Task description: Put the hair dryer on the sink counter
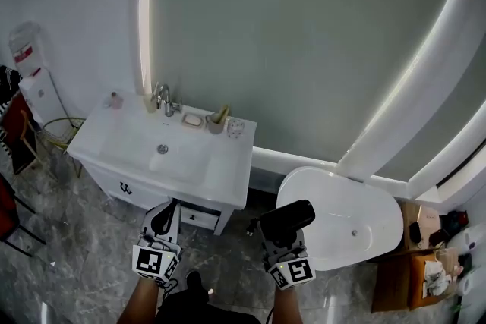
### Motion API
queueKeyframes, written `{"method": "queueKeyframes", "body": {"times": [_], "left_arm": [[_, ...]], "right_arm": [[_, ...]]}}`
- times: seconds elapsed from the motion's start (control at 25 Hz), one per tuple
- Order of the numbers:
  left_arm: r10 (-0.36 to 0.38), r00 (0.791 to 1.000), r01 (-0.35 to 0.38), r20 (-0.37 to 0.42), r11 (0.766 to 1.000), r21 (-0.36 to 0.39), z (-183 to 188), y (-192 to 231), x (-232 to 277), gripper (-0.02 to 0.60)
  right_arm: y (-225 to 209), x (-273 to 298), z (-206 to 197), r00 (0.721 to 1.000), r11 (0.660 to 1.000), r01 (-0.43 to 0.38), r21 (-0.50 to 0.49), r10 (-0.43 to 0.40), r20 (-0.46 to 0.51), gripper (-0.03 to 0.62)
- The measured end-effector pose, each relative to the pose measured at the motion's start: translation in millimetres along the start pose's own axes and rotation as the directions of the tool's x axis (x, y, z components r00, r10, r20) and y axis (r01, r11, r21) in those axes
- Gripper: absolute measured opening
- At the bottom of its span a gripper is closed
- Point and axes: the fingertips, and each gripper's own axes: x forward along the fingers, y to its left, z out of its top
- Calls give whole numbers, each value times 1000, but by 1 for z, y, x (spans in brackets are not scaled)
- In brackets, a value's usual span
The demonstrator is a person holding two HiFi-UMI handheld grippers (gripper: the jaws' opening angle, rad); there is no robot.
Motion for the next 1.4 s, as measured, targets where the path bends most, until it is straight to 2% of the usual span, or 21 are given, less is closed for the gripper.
{"method": "queueKeyframes", "body": {"times": [0.2, 0.52, 0.88, 1.0, 1.4], "left_arm": [[-28, 1000, 28, 12, 1000, -2, 4, 23, 39, 25], [-52, 998, 52, 23, 999, -12, 6, 16, 81, 25], [-4, 1000, 4, 19, 1000, -14, 4, 2, 114, 25], [11, 1000, -11, 10, 1000, -3, 2, -1, 118, 25], [51, 999, -51, -11, 999, 4, -7, 3, 123, 25]], "right_arm": [[-7, 41, 9, 1000, 1000, 12, -4, -12, 23, 229], [-34, 66, 13, 1000, 1000, 9, -15, -9, 19, 229], [-73, 90, 13, 999, 999, -45, -7, 45, 6, 227], [-81, 96, 4, 999, 998, -54, 23, 54, -5, 228], [-77, 115, -20, 991, 991, -116, 63, 120, -57, 229]]}}
